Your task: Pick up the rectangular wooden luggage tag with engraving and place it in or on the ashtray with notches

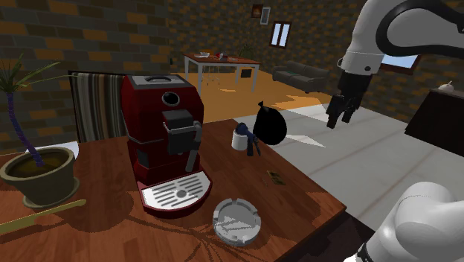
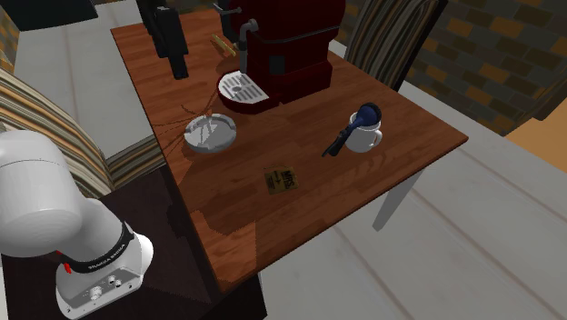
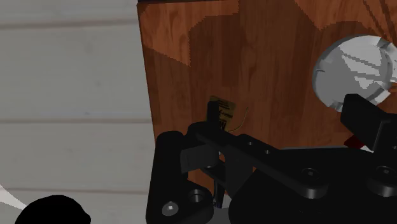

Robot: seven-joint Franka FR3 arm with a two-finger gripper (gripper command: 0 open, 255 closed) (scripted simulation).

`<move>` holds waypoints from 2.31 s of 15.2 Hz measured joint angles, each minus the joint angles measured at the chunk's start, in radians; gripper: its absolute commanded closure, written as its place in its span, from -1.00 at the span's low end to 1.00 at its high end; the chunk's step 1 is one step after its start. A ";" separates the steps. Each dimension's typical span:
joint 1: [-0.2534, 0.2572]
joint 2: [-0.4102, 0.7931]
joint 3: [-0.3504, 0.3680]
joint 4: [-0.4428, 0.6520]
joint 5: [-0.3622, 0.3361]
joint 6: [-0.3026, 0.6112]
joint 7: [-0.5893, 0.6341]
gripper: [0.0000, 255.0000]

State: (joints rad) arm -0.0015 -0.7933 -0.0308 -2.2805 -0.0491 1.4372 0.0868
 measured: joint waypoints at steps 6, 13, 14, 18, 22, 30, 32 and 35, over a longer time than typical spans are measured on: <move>0.001 0.039 -0.048 -0.088 -0.009 0.144 -0.052 -1.00; 0.004 0.138 -0.139 -0.221 -0.017 0.407 -0.154 -1.00; 0.006 0.160 -0.152 -0.241 -0.016 0.451 -0.169 -1.00; 0.018 0.280 -0.211 -0.271 -0.001 0.615 -0.243 -1.00; 0.048 0.416 -0.256 -0.269 0.047 0.761 -0.316 -1.00; 0.112 0.766 -0.341 -0.175 0.281 1.005 -0.584 -1.00; 0.114 0.850 -0.339 -0.144 0.368 1.046 -0.667 -1.00; 0.100 0.979 -0.313 -0.074 0.495 1.083 -0.780 -1.00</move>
State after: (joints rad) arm 0.0987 0.1861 -0.3438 -2.3541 0.4456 2.5207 -0.6929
